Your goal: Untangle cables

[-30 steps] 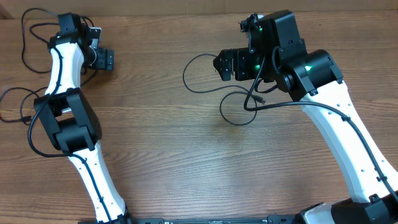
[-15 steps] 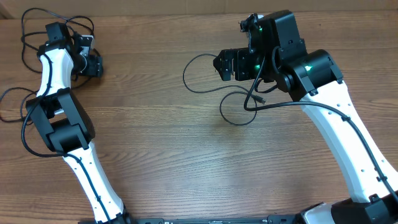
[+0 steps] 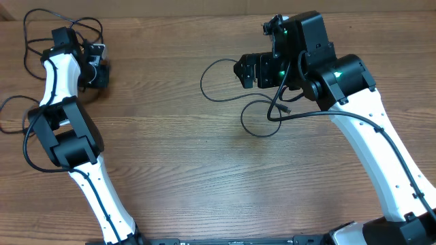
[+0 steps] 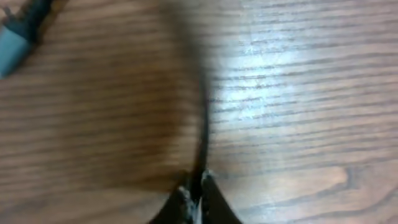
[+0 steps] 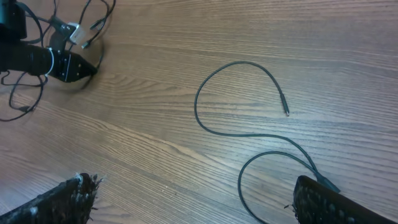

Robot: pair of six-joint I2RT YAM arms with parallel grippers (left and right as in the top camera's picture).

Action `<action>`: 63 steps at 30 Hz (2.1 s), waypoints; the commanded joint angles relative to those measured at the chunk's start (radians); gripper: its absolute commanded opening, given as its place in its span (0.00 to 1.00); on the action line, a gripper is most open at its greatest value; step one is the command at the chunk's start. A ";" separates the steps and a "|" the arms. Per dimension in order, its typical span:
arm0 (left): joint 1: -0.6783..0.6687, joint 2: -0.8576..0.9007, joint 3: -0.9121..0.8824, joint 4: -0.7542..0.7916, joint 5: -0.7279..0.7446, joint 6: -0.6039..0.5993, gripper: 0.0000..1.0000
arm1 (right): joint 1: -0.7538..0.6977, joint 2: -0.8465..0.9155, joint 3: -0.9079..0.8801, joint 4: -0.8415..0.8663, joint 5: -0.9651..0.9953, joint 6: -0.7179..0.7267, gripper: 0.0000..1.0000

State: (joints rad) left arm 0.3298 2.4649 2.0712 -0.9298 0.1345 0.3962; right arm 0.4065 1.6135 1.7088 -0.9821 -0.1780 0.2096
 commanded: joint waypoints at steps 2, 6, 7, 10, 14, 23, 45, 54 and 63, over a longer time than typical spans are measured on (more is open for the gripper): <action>0.003 0.033 -0.035 -0.111 -0.007 0.000 0.04 | -0.003 0.001 0.004 0.003 0.005 0.000 1.00; 0.001 0.033 -0.033 -0.193 -0.011 0.000 0.04 | -0.003 0.001 0.004 0.003 0.005 0.000 1.00; 0.001 0.033 -0.032 -0.210 -0.011 0.000 0.04 | -0.003 0.001 0.004 0.003 0.005 0.000 1.00; 0.003 0.033 -0.031 -0.252 -0.011 -0.010 0.04 | -0.003 0.001 0.004 0.003 0.005 0.000 1.00; 0.006 0.031 -0.015 -0.277 -0.012 -0.099 0.04 | -0.003 0.001 0.004 0.003 0.005 0.000 1.00; 0.071 0.026 0.058 -0.288 -0.014 -0.694 0.04 | -0.003 0.001 0.004 0.003 0.005 0.000 1.00; 0.236 0.026 0.158 -0.229 0.052 -0.739 0.57 | -0.003 0.001 0.004 0.003 0.005 0.000 1.00; 0.240 0.026 0.536 -0.413 0.034 -0.782 1.00 | -0.003 0.001 0.004 0.003 0.005 0.000 1.00; 0.333 0.027 0.687 -0.760 -0.246 -1.365 1.00 | -0.003 0.001 0.004 0.003 0.005 0.000 1.00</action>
State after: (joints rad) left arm 0.6041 2.4893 2.7544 -1.6257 0.0296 -0.6693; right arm 0.4065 1.6135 1.7088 -0.9829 -0.1780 0.2092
